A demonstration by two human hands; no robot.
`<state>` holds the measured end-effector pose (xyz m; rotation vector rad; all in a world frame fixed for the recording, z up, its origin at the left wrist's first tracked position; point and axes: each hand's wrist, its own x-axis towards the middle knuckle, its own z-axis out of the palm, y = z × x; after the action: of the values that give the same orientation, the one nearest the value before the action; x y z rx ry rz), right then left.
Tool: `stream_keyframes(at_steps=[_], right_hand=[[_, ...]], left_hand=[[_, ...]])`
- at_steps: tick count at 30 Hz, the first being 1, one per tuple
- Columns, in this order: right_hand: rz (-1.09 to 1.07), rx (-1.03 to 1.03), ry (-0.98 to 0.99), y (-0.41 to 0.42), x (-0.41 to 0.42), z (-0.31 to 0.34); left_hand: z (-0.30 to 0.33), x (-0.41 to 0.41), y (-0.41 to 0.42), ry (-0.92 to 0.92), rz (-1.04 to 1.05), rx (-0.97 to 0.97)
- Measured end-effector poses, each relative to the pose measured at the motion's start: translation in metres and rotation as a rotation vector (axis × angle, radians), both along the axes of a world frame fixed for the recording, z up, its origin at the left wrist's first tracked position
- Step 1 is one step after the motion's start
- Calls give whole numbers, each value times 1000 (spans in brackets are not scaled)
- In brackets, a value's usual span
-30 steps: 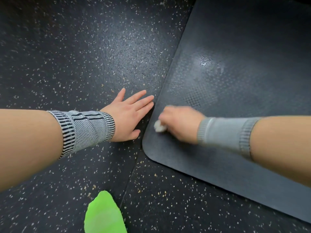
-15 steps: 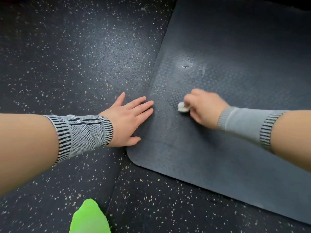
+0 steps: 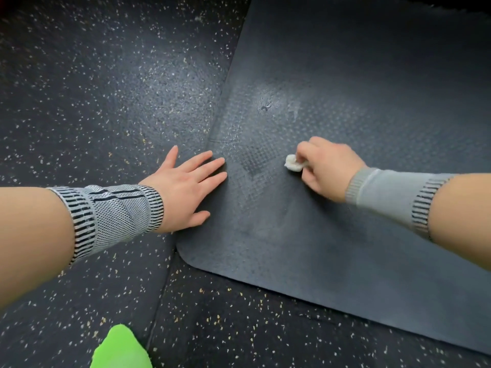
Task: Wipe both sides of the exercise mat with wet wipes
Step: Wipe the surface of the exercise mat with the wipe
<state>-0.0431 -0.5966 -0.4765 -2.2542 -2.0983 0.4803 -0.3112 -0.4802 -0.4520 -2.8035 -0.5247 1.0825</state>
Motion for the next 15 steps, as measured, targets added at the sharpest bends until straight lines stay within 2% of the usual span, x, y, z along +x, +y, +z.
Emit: stream_keyframes(at_steps=[2, 4, 6, 7, 9, 12, 13, 15], right_hand=[[125, -66, 97, -20, -30, 4], [377, -110, 246, -47, -62, 7], [517, -96, 225, -46, -63, 4], [480, -99, 166, -33, -53, 4], [234, -74, 22, -1, -24, 1], [-89, -15, -41, 26, 6, 0], [-105, -12, -23, 23, -3, 0], [27, -95, 69, 5, -39, 2]], left_hand=[[0, 3, 2, -12, 20, 10], [0, 6, 5, -22, 32, 23], [-1, 7, 7, -24, 49, 31], [-1, 8, 7, -18, 53, 34], [-1, 8, 6, -4, 52, 44], [-2, 7, 7, -24, 78, 74], [-1, 6, 9, -33, 93, 85], [1, 4, 14, -45, 120, 93]])
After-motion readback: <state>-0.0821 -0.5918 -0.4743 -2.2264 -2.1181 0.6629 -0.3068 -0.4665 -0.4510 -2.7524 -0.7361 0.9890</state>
